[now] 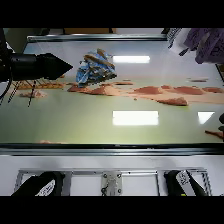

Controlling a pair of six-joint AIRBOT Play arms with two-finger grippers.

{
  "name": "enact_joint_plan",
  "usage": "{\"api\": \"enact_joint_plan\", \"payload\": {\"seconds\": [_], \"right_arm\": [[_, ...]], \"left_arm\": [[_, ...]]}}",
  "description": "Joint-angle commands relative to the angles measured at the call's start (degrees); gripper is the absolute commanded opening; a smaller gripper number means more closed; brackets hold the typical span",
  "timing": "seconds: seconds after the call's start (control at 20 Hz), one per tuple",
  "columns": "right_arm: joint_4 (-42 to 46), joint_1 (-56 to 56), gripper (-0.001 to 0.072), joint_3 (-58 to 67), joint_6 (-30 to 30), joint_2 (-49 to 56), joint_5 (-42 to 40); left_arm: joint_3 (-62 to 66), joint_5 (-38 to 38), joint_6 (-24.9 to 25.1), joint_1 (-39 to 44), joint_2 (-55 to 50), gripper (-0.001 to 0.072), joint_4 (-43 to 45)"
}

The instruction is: Fold the clothes and pants, and hang the long-sleeved shirts on hangers.

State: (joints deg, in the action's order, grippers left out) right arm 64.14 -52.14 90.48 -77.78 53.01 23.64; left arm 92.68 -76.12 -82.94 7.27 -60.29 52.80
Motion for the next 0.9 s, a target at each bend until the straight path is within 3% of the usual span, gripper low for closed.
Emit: {"api": "enact_joint_plan", "payload": {"seconds": [0.0,0.3,0.55,0.75,0.8,0.85], "right_arm": [[-2.3,10.6,0.0614,-0.1,1.0,-0.7,13.4],[-19.5,39.9,0.0614,-7.0,29.4,1.6,35.5],[-19.6,59.6,0.0614,-16.1,30.2,4.0,44.2],[-19.6,65.7,0.0605,-18.7,30.2,5.3,45.5],[-19.7,65.9,0.0496,-18.7,30.2,5.5,45.5],[-19.6,65.8,0.0224,-18.7,30.2,5.5,45.9]], "left_arm": [[0.0,0.0,0.1,0.0,0.0,0.0011,0.2],[-7.5,0.5,0.0,0.0,0.5,0.0011,-0.1],[-16.2,2.8,0.0,0.0,0.4,0.0011,-0.4],[-17.0,2.8,0.0,0.0,0.4,0.0011,-0.4],[-17.0,2.8,0.0,0.0,0.4,0.0011,-0.4],[-17.0,2.8,0.0,0.0,0.4,0.0011,-0.4]]}}
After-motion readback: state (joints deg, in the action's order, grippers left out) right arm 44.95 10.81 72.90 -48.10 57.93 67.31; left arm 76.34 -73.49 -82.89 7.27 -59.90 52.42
